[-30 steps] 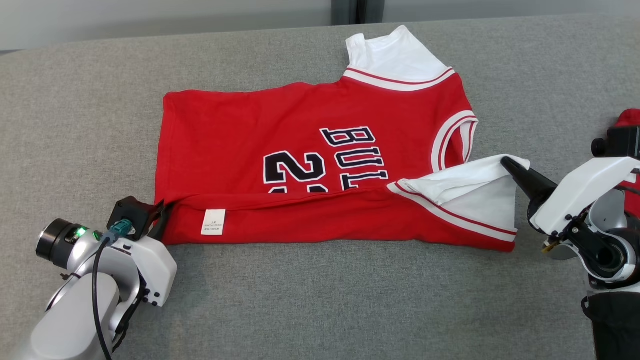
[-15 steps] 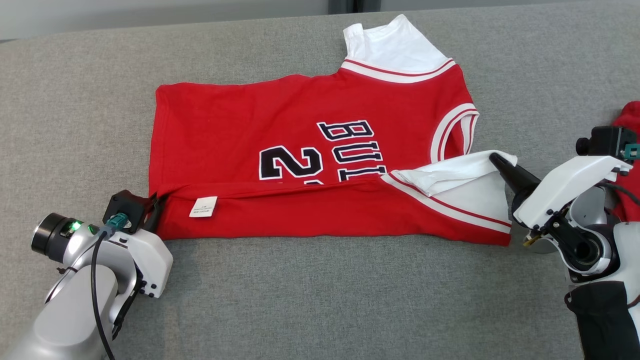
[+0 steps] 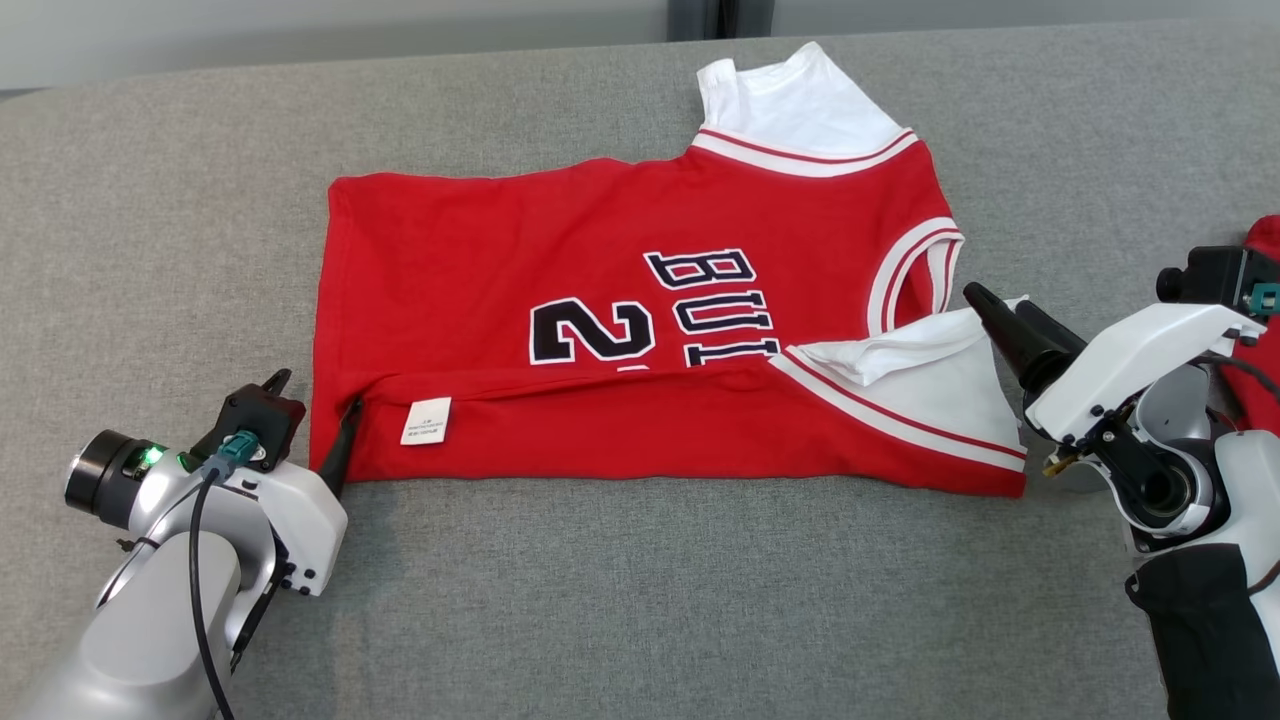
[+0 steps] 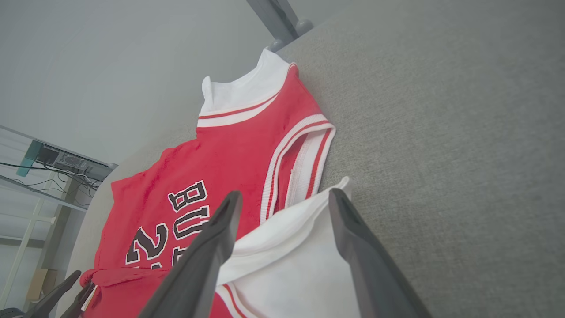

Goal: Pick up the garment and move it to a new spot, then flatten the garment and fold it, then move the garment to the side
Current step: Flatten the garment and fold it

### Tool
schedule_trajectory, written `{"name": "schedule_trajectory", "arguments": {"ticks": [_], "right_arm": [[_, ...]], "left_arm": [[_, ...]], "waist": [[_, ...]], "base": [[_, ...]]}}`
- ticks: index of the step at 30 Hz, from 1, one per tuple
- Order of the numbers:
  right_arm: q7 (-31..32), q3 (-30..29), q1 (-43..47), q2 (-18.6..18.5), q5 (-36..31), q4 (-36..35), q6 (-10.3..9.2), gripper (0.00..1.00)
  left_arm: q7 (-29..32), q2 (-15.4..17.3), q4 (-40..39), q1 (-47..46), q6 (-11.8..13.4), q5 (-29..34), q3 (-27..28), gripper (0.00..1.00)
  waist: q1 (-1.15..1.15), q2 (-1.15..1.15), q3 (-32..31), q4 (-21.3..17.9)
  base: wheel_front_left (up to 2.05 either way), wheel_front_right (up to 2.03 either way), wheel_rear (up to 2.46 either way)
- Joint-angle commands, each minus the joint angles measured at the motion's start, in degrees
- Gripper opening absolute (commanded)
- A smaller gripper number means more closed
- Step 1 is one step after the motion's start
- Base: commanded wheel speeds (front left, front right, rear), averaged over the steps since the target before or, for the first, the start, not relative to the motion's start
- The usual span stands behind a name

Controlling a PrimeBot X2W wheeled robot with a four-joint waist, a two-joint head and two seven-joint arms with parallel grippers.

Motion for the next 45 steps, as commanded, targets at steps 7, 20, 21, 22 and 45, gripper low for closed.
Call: {"name": "schedule_trajectory", "arguments": {"ticks": [7, 20, 21, 22, 45], "right_arm": [[-3.03, 0.71, -0.74, -1.19, 1.10, 0.32, 0.03, 1.00], [-11.33, 2.90, 6.10, -4.07, 0.11, -10.32, 0.03, 1.00], [-12.30, 2.63, 7.27, -4.22, 0.03, -11.56, 0.03, 1.00], [-14.33, 1.99, 9.39, -4.07, -0.24, -14.02, 0.03, 1.00], [-35.10, 0.23, 30.42, 0.19, -3.17, -24.44, 0.03, 1.00]], "left_arm": [[-1.94, 0.16, 0.76, 0.30, 0.84, 0.34, -0.21, 1.00], [-5.14, -0.91, -5.35, 4.41, 5.46, -0.62, 2.34, 1.00], [-5.28, -1.01, -6.62, 5.08, 6.10, -0.71, 2.90, 1.00], [-5.36, -1.13, -9.73, 6.53, 7.42, -0.51, 4.12, 1.00], [-5.40, -15.90, -42.81, 33.45, 5.68, 12.29, 28.45, 1.00]], "waist": [[0.00, 0.00, -2.29, -0.31], [0.00, 0.00, -9.80, -0.33], [0.00, 0.00, -10.39, -0.32], [0.00, 0.00, -11.35, -0.39], [0.00, 0.00, -14.30, -0.63]], "base": [[0.00, 0.00, 0.00], [0.00, 0.00, 0.00], [0.00, 0.00, 0.00], [0.00, 0.00, 0.00], [0.00, 0.00, 0.00]]}}
